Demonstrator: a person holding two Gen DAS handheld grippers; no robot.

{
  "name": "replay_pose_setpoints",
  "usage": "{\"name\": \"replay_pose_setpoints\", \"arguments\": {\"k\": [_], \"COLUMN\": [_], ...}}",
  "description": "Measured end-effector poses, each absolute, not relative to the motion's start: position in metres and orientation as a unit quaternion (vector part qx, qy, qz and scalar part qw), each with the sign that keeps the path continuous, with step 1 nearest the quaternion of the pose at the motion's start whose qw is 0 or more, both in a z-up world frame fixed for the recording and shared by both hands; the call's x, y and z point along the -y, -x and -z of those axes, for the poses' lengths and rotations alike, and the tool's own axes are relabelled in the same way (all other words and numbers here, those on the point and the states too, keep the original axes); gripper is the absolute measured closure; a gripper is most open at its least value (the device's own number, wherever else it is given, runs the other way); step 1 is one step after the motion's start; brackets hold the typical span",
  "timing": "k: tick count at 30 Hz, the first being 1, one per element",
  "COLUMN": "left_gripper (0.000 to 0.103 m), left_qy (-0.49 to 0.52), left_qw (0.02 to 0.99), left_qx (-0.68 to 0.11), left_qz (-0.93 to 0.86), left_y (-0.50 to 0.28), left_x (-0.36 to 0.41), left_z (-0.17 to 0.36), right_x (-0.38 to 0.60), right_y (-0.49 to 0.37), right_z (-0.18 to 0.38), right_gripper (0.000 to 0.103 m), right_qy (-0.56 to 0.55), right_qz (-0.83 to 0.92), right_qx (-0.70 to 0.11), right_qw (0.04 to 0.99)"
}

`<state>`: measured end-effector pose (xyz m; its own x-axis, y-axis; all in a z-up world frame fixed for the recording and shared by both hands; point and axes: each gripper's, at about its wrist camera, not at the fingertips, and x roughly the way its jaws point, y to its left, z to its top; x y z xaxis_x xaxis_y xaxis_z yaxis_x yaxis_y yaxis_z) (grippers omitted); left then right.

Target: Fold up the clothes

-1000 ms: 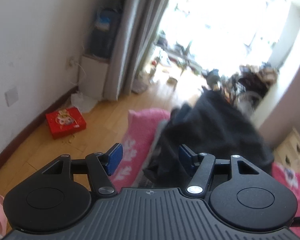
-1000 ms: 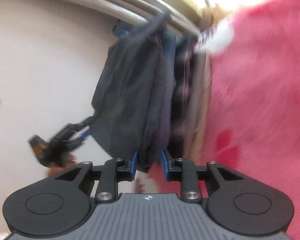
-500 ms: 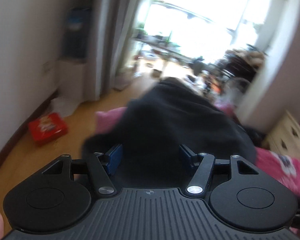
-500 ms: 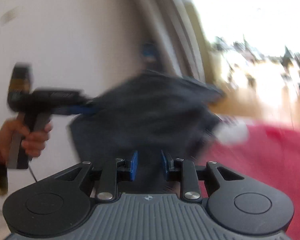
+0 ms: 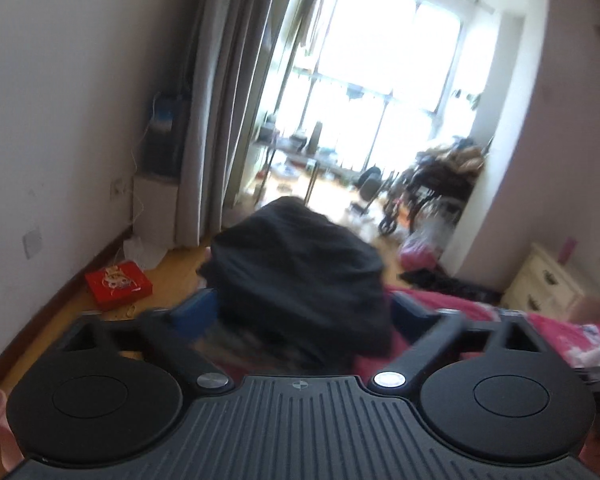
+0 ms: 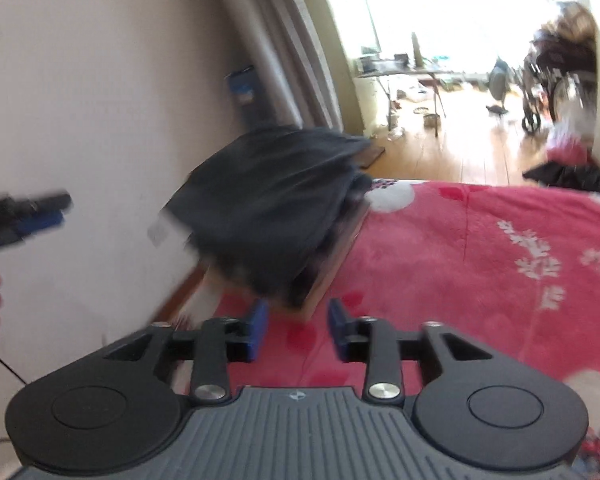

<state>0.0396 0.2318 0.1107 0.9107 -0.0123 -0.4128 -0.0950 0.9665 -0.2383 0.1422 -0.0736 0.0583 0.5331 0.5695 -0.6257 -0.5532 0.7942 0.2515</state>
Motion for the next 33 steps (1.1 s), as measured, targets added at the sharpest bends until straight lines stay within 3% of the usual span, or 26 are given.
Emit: {"name": "replay_pose_setpoints", "arguments": {"k": [4,6,8,12,33], "left_gripper": [0.0,0.0,0.0,0.0,0.0], "left_qy": [0.099,0.11,0.121,0.126,0.074], "left_qw": [0.973,0.968,0.964,0.956,0.936], "left_qx": [-0.203,-0.216,-0.228,-0.252,-0.301], "left_qz": [-0.054,-0.06,-0.067,-0.078,-0.167], "left_y": [0.032,0.05,0.066,0.077,0.085], "left_x": [-0.182,-0.165,-0.148,-0.126,-0.085], "left_z": [-0.116,-0.111,-0.106,-0.098,-0.043], "right_x": [0.065,0.076,0.088,0.101,0.094], "right_y": [-0.07,-0.036,-0.008,0.031,0.036], "right_z": [-0.075,-0.08,-0.082,-0.084,-0.047], "right_gripper": [0.044,0.028,0.023,0.002,0.0], "right_qy": [0.053,0.058,0.051,0.059,0.105], "right_qz": [-0.33,-0.326,-0.31,-0.274,-0.191], "right_qx": [-0.36,-0.343,-0.312,-0.239,-0.275], "right_qw": [0.871,0.879,0.897,0.93,0.937]}}
